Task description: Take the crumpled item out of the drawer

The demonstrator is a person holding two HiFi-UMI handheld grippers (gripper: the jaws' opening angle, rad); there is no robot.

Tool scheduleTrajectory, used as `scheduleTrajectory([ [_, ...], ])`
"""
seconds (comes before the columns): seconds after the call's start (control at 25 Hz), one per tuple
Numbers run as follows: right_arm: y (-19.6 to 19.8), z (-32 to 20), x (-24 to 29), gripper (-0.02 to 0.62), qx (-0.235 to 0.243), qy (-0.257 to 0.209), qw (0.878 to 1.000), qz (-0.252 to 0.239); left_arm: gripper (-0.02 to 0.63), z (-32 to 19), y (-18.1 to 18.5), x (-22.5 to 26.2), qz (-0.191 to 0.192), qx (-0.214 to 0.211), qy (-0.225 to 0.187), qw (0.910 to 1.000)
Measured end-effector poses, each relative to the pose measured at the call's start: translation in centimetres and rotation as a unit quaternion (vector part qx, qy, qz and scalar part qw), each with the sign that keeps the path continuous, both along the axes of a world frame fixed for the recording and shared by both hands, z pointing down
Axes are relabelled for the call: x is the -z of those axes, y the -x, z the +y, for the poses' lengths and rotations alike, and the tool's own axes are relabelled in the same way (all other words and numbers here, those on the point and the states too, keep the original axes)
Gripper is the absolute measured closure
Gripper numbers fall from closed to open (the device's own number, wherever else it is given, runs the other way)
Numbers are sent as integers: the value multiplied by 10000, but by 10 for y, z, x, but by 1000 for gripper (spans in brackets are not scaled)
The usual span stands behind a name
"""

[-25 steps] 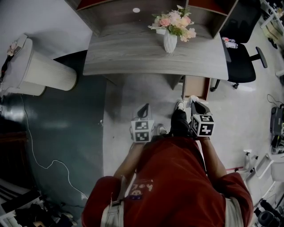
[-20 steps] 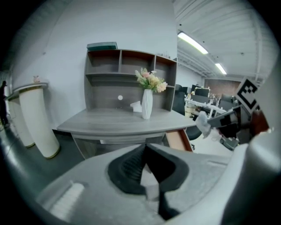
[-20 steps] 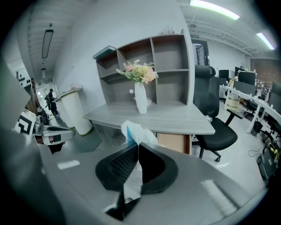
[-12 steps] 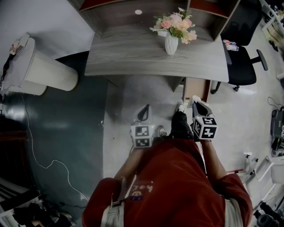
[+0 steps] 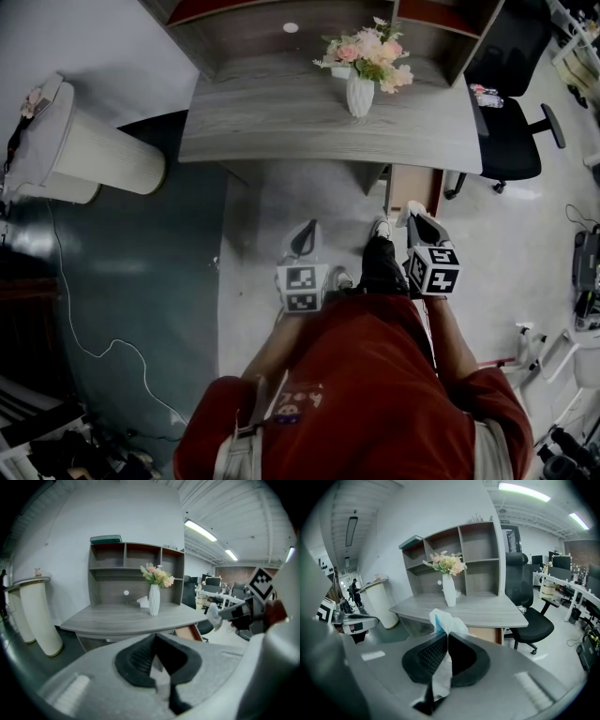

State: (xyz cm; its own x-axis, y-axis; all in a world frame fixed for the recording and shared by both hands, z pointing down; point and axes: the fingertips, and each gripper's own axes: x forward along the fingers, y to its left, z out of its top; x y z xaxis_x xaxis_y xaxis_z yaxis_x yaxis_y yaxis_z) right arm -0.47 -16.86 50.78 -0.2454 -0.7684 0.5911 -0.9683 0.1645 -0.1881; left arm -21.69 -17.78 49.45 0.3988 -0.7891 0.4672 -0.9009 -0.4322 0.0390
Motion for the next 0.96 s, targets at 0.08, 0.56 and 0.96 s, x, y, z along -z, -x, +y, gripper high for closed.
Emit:
scheduleTrajectory([
  [0.08, 0, 0, 0, 586, -11, -9, 10000, -2, 609, 1, 0, 0, 1, -7, -4, 10000],
  [0.56, -2, 0, 3, 585, -31, -30, 10000, 12, 609, 0, -4, 5, 42, -45, -42, 10000],
  [0.96, -4, 2, 2, 584, -42, -22, 10000, 17, 609, 1, -8, 3, 37, -82, -29, 10000],
])
